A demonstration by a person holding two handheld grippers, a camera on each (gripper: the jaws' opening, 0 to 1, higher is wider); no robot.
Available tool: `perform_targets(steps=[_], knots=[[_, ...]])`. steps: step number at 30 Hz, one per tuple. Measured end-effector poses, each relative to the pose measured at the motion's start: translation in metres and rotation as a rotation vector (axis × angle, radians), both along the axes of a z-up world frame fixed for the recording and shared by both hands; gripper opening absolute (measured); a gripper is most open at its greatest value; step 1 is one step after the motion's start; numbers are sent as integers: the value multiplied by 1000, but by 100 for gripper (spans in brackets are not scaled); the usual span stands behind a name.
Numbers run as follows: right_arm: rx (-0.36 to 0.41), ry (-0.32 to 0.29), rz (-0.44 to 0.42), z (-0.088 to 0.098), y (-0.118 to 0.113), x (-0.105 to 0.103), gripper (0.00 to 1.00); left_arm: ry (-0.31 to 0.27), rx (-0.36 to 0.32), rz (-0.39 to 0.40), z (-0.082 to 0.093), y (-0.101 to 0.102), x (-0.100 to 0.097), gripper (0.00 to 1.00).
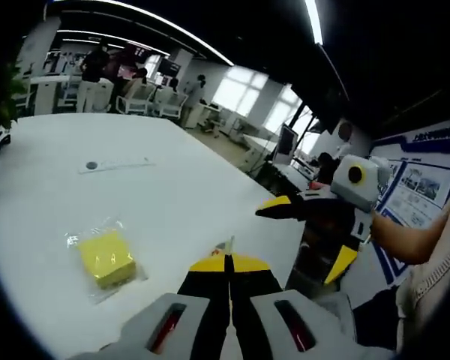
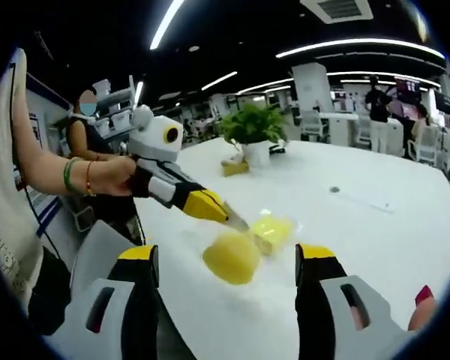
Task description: Compare the silicone blocks by pressing each to a similar depth, holding the contact briefly, and releasing to observe deformation and rebound differences across the visible hardness samples.
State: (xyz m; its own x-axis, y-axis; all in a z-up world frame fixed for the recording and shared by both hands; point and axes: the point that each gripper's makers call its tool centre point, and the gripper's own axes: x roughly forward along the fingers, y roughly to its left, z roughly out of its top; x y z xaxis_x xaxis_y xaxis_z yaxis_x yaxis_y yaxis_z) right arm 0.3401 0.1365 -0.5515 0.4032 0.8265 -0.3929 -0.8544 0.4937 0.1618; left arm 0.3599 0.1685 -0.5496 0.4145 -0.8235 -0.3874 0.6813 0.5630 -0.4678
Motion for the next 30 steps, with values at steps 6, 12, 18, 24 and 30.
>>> perform_targets(steps=[6,12,18,24,30], knots=[[-29,-8,80,0,15,11,71,-35,-11,-32,20,-6,-1,0],[-107,-19,174,-10,23,18,71,-72,-23,-59,39,-10,0,0],[-168,3,317,-19,32,14,69,-87,-28,-108,51,-16,-5,0],[-220,51,455,-31,40,3,60,-114,-9,-166,58,-22,-13,0],[-221,80,501,-33,42,-5,37,-126,-7,-198,62,-25,-19,0]])
